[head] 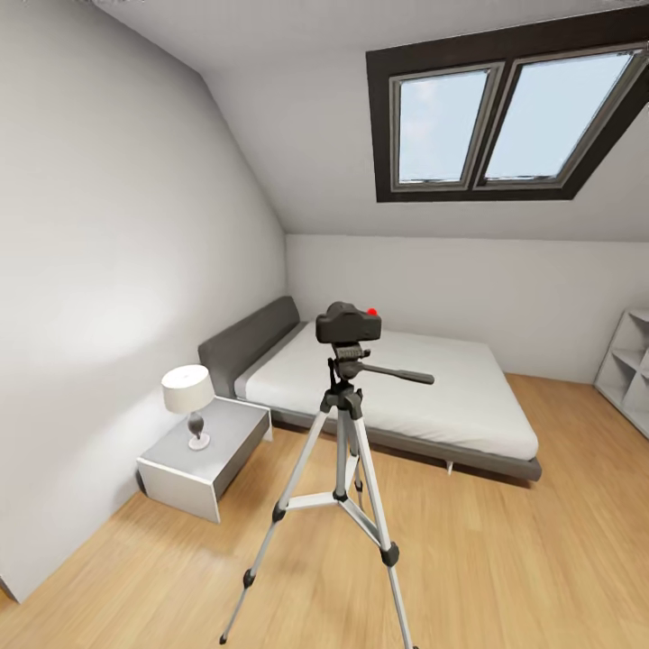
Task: Attach the digital camera to the camera tripod in the bedroom.
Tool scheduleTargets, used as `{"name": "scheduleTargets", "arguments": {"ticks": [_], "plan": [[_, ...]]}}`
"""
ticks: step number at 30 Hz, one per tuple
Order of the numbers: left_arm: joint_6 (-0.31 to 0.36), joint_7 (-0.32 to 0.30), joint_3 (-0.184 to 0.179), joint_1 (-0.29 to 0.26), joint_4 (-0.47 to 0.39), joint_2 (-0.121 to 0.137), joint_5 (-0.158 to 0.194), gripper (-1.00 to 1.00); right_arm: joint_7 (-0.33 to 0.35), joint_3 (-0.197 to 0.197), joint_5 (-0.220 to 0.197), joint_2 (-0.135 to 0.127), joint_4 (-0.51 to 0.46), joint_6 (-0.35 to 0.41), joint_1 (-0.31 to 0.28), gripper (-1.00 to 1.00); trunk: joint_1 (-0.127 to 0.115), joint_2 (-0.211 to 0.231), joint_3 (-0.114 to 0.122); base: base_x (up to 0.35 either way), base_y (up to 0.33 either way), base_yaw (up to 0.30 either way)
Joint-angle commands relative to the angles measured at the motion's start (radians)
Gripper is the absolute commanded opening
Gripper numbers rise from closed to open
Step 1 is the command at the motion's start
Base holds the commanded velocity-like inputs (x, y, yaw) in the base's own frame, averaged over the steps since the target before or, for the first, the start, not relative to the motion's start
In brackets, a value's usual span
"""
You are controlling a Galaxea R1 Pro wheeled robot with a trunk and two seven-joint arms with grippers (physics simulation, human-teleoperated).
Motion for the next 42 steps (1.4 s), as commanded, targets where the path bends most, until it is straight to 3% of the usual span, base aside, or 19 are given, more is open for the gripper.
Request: {"name": "scheduleTargets", "arguments": {"ticks": [1,42], "plan": [[0.003,0.003,-0.008,0.000,0.000,0.000,0.007,1.00,0.002,-0.009,0.010,0.000,0.001,0.001,-0.001,1.00,0.000,-0.001,0.001,0.000,0.000,0.000],[0.003,0.003,-0.008,0.000,0.000,0.000,0.006,1.00,-0.002,-0.009,0.011,-0.003,0.000,-0.004,-0.001,1.00,0.000,-0.001,0.067,0.000,0.000,0.000]]}}
